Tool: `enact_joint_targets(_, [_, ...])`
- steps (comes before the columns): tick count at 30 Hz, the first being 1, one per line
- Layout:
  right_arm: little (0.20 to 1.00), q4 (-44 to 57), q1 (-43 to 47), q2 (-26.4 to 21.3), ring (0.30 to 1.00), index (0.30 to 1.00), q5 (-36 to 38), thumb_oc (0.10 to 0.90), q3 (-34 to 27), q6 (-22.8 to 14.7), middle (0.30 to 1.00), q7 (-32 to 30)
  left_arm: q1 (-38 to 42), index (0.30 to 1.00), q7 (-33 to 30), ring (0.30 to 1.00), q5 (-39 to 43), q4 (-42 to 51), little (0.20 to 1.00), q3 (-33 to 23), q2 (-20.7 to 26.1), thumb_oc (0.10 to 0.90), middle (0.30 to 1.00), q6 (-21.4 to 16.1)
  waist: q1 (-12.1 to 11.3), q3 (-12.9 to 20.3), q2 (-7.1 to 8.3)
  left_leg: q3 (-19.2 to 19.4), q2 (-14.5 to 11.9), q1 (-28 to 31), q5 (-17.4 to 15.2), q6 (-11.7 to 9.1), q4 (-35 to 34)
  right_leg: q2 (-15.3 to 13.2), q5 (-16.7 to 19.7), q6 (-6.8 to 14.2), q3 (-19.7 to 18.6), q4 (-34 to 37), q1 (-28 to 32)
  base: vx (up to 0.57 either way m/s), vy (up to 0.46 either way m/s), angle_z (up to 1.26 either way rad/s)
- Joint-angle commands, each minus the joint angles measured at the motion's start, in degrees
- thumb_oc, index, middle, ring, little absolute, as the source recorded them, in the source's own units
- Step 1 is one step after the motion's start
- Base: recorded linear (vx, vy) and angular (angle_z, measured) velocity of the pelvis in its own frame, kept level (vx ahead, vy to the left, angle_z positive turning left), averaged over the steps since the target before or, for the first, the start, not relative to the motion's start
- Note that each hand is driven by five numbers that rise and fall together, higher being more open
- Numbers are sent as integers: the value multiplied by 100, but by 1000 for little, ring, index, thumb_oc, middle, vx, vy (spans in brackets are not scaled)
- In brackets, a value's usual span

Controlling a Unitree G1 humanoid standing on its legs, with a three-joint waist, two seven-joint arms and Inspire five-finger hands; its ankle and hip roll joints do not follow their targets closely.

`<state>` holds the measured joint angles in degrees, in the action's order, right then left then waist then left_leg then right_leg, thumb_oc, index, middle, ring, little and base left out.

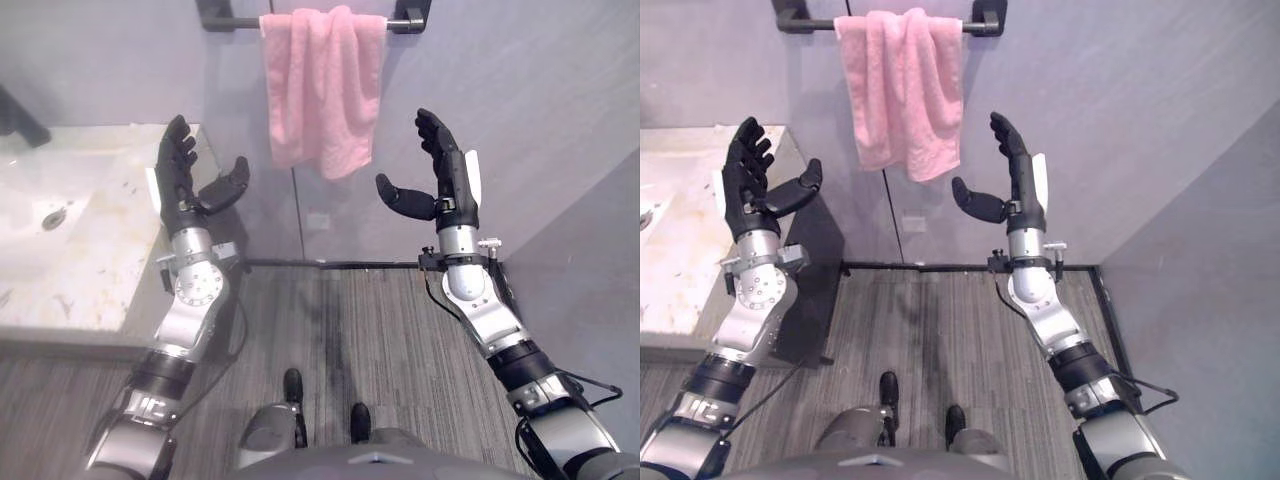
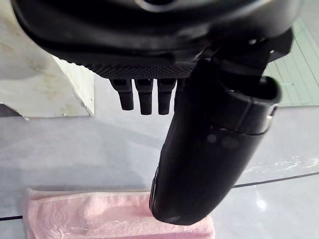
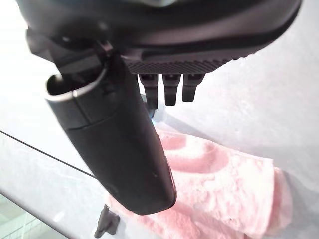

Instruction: Organize the bathroom.

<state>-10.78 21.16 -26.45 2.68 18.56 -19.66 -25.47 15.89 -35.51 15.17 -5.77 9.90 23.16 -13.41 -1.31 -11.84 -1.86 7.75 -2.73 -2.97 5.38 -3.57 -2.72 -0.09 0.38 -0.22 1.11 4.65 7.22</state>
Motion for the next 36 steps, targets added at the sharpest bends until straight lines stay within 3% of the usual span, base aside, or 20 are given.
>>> enact_joint_targets(1, [900,680,471,-85,900,900,-183,800,-178,-763,900,-320,581,900,91,900,-125,-54,900,-43,301,800,900,-605,-6,874,325,70,534,-153,413,210,-144,198,5,74,460,-122,391,130,65,-49])
enact_joint_targets(6, [900,770,328,-86,900,900,-401,800,-333,-769,900,-771,598,900,389,900,18,-58,900,-6,222,800,900,-479,46,1031,299,-169,626,189,143,409,-228,164,-185,131,429,-411,345,136,63,-4])
enact_joint_targets(11, [900,953,111,69,900,900,-764,800,-514,-719,900,-1294,550,900,649,900,159,62,900,-16,176,800,900,-355,109,1108,284,-292,713,359,-29,544,-228,79,-109,254,419,-774,225,115,80,10])
enact_joint_targets(14, [900,1038,45,155,900,900,-755,800,-547,-775,900,-1221,541,900,724,900,190,75,900,7,169,800,900,-293,144,1115,272,-326,764,392,-77,605,-228,29,-21,358,414,-1133,87,63,74,4])
enact_joint_targets(16, [900,1102,33,233,900,900,-712,800,-511,-783,900,-1017,494,900,872,900,256,135,900,-6,175,800,900,-304,141,1095,246,-291,786,440,-109,675,-228,-135,212,604,618,-1881,-267,54,107,-5])
enact_joint_targets(20, [900,1098,20,298,900,900,-411,800,-467,-739,900,-554,453,900,1069,900,224,169,900,-28,151,800,900,-246,165,1038,188,-331,744,539,-164,688,-228,-291,383,706,723,-2531,-713,36,63,-17])
enact_joint_targets(22, [900,1044,96,337,900,900,-189,800,-414,-696,900,-284,514,900,1128,900,279,124,900,-22,142,800,900,-200,179,1033,172,-354,706,583,-173,653,-228,-395,386,676,811,-2353,-817,58,-7,-9])
enact_joint_targets(25, [900,974,250,328,900,900,331,800,-351,-552,900,151,666,900,1178,900,314,64,900,60,153,800,900,-115,272,981,163,-272,564,711,-298,526,-228,-546,425,608,833,-896,-888,103,-87,-5])
enact_joint_targets(27, [900,953,263,361,900,900,540,800,-360,-515,900,263,664,900,1111,900,255,37,900,90,116,800,900,-127,332,965,201,-251,554,773,-384,523,-228,-500,623,631,710,-508,-923,119,-108,7])
enact_joint_targets(30, [900,940,367,481,900,900,803,800,-398,-282,900,344,649,900,1083,900,127,58,900,116,67,800,900,-83,397,929,265,-280,568,929,-552,579,-228,-419,868,647,584,-316,-1069,94,-83,30])
enact_joint_targets(36, [900,887,287,563,900,900,842,800,-508,-359,900,105,597,900,1019,900,3,55,900,71,40,800,900,-107,454,1036,298,-299,557,1046,-652,604,-228,-307,891,550,403,-13,-836,112,-107,17])
